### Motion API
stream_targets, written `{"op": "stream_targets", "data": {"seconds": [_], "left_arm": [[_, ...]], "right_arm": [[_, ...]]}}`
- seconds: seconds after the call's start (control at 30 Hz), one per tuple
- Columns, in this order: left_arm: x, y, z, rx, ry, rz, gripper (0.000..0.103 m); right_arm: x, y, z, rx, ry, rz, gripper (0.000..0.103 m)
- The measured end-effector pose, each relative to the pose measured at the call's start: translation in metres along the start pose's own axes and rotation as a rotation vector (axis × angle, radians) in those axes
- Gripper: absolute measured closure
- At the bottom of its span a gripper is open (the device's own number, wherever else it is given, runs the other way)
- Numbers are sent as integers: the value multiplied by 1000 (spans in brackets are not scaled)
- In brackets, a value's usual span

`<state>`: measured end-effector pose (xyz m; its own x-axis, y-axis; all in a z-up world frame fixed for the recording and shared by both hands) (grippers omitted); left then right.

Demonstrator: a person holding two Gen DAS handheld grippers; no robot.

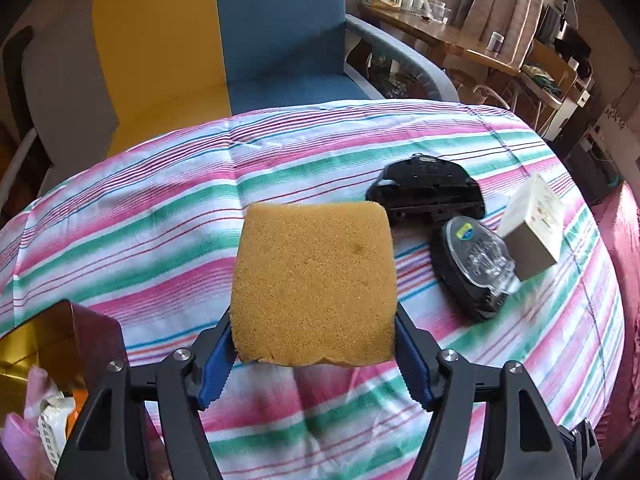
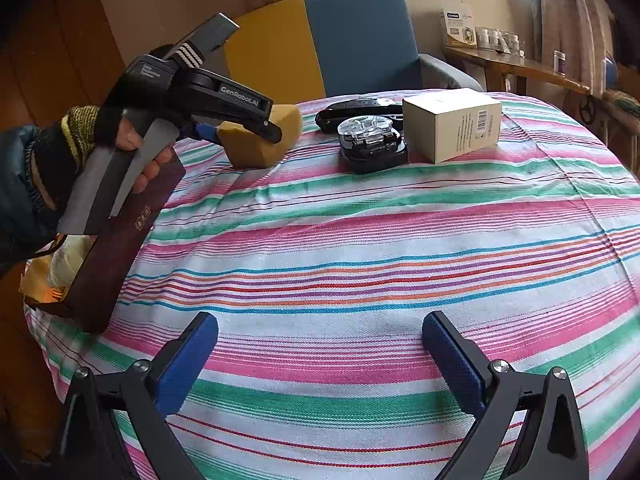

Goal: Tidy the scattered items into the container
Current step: 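Grasp the yellow sponge with the left tool, then lift the yellow sponge with the left tool while the right tool grasps the black charger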

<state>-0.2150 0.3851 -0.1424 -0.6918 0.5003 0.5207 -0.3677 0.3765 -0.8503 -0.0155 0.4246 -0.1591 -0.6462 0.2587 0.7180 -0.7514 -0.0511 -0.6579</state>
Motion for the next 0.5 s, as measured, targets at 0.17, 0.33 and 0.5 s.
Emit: {"op": "stream_targets", "data": {"seconds": [0.17, 0.33, 0.5], "left_arm": [[-37, -46, -14, -55, -48, -62, 31], [-92, -84, -35, -123, 2, -83, 31], [-144, -101, -42, -150, 51, -64, 31]], "right_arm": [[14, 4, -7, 17, 24, 9, 0], [48, 18, -19, -36, -44, -10, 8], [74, 51, -23, -82, -160, 21, 18]]}}
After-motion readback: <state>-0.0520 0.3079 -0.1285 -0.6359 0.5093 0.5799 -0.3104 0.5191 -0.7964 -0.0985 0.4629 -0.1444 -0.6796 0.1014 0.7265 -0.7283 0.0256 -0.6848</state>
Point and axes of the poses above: each gripper's, at about its wrist camera, not at the fingertips, and y roughly the way its jaws point, z to its left, x to its top, the point moved 10 cm from there along y, roughly the way its jaws point, and after that the axes turned 5 degrees about -z, right-handed, at the moved point
